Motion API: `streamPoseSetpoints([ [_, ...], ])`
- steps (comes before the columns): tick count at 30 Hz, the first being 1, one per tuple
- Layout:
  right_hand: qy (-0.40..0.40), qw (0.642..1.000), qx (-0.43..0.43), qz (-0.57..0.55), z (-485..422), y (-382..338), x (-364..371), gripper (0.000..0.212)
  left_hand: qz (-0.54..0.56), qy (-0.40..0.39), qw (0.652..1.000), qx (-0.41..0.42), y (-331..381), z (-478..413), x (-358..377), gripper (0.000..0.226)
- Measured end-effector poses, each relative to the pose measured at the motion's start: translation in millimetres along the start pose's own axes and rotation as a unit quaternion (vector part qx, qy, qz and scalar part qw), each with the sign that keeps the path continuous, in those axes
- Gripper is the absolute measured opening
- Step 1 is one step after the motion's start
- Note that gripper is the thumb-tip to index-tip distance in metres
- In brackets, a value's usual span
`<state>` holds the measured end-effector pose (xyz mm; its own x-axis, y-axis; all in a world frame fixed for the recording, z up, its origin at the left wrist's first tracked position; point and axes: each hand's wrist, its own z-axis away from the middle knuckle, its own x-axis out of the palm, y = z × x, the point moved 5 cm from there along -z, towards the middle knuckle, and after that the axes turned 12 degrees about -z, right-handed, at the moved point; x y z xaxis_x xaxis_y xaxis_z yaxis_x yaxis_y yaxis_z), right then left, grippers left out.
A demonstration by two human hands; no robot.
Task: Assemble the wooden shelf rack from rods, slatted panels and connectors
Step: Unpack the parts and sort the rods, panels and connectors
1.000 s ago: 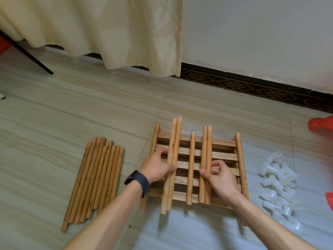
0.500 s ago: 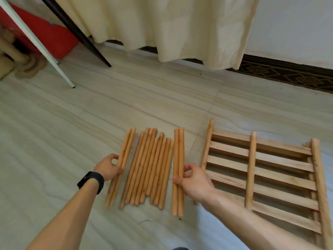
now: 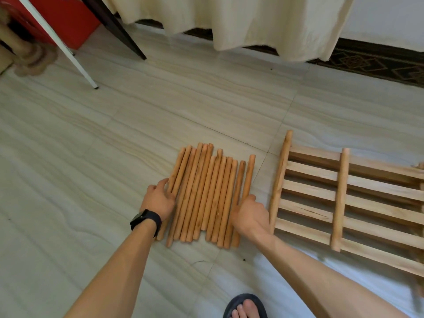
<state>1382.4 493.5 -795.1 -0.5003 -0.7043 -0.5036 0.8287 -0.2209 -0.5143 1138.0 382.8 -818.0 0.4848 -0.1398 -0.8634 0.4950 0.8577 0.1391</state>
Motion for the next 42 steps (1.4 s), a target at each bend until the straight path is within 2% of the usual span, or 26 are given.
streamPoseSetpoints([
  [5, -0.036, 0.999, -0.012, 0.029, 8.3, -0.5, 11.8, 0.044, -0.030, 0.004, 0.999, 0.039, 12.3, 13.4, 20.3, 0.073],
  [10, -0.079, 0.993, -0.074, 0.050, 13.7, 6.3, 25.2, 0.072, -0.115, -0.040, 0.991, 0.054, 31.7, 30.6, 50.9, 0.094],
  [16, -0.127, 0.975, -0.133, 0.123, 14.4, 13.8, 33.1, 0.109, -0.135, -0.057, 0.988, 0.047, 36.9, 37.1, 63.0, 0.110],
  [20, -0.184, 0.951, -0.140, 0.206, 13.9, 14.7, 55.4, 0.107, -0.138, -0.079, 0.986, 0.040, 37.9, 38.4, 60.8, 0.109],
  [23, -0.188, 0.956, -0.118, 0.189, 9.2, 17.2, 62.2, 0.105, -0.145, -0.097, 0.984, 0.037, 38.9, 39.5, 59.5, 0.111],
  [26, -0.183, 0.965, -0.130, 0.139, 13.5, 9.0, 40.7, 0.093, -0.154, -0.106, 0.982, 0.031, 39.5, 39.7, 55.3, 0.114],
  [30, -0.143, 0.967, -0.197, 0.071, 30.1, -10.7, -11.6, 0.068, -0.141, -0.074, 0.986, 0.048, 52.1, 43.5, 49.6, 0.115],
  [33, -0.069, 0.962, -0.252, 0.074, 36.1, -6.9, -61.4, 0.053, -0.188, -0.093, 0.975, 0.079, 62.2, 48.1, 57.2, 0.115],
  [35, -0.014, 0.963, -0.259, 0.073, 32.9, 7.4, -98.4, 0.047, -0.196, -0.103, 0.972, 0.083, 65.3, 48.6, 61.7, 0.113],
  [40, 0.163, 0.971, -0.144, 0.099, 10.1, 65.6, -178.9, 0.050, -0.193, -0.097, 0.974, 0.069, 72.1, 49.0, 62.2, 0.109],
  [42, 0.186, 0.972, -0.083, 0.116, 3.8, 89.7, -194.5, 0.051, -0.187, -0.097, 0.976, 0.061, 74.0, 49.9, 63.8, 0.111],
])
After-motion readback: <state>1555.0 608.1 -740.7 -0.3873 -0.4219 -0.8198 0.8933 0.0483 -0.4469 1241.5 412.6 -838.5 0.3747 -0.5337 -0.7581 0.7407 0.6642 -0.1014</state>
